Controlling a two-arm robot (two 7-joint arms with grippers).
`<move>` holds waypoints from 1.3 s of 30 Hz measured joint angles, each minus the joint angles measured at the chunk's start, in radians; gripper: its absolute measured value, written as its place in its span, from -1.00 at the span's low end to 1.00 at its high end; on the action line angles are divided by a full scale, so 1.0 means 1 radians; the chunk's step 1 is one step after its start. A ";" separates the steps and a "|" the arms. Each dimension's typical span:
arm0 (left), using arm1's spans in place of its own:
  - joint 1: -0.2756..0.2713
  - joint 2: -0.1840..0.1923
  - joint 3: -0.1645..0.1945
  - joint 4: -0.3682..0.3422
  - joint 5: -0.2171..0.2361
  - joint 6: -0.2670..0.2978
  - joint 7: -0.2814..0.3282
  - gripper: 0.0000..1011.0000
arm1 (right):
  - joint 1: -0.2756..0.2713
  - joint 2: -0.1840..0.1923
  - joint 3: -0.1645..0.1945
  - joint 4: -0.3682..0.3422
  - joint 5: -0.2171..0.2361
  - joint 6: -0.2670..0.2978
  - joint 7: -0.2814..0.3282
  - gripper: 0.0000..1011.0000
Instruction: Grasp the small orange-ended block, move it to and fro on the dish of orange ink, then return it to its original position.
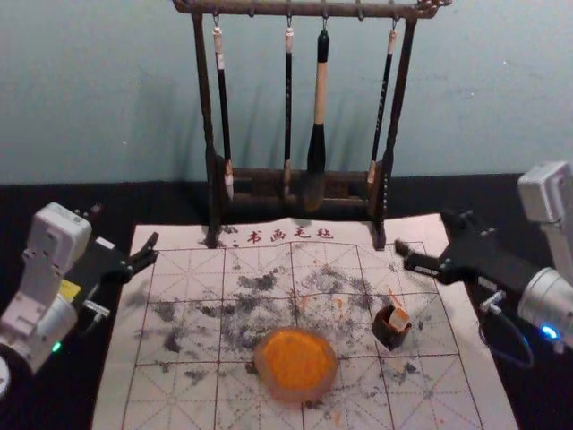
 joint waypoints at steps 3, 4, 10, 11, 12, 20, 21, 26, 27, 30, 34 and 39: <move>0.000 0.000 0.000 0.000 0.000 0.000 0.000 0.98 | -0.029 -0.028 0.027 -0.003 -0.043 -0.033 -0.094 0.98; 0.000 0.000 0.000 0.000 0.000 0.000 0.000 0.98 | -0.036 -0.033 0.030 -0.002 -0.061 -0.043 -0.118 0.98; 0.000 0.000 0.000 0.000 0.000 0.000 0.000 0.98 | -0.094 -0.089 0.071 0.040 -0.108 -0.072 -0.250 0.98; 0.000 0.000 0.000 0.000 0.000 0.000 0.000 0.98 | -0.109 -0.102 0.079 0.050 -0.112 -0.074 -0.271 0.98; 0.000 0.000 0.000 0.000 0.000 0.000 0.000 0.98 | -0.115 -0.108 0.083 0.056 -0.114 -0.075 -0.280 0.98; 0.000 0.000 0.000 0.000 0.000 0.000 0.000 0.98 | -0.144 -0.140 0.101 0.095 -0.129 -0.077 -0.302 0.98; 0.000 0.000 0.000 0.000 0.000 0.000 0.000 0.98 | -0.144 -0.140 0.102 0.096 -0.129 -0.077 -0.302 0.98; 0.000 0.000 0.000 0.000 0.000 0.000 0.000 0.98 | -0.144 -0.139 0.101 0.095 -0.129 -0.077 -0.302 0.98; 0.000 0.000 0.000 0.000 0.000 0.000 0.000 0.98 | -0.144 -0.139 0.101 0.094 -0.129 -0.077 -0.302 0.98; 0.000 0.000 0.000 0.000 0.000 0.000 0.000 0.98 | -0.144 -0.138 0.100 0.093 -0.129 -0.077 -0.302 0.98; 0.000 0.000 0.000 0.000 0.000 0.000 0.000 0.98 | -0.144 -0.138 0.100 0.092 -0.129 -0.077 -0.303 0.98; 0.000 0.000 0.000 0.000 0.000 0.000 0.000 0.98 | -0.143 -0.137 0.099 0.091 -0.129 -0.077 -0.303 0.98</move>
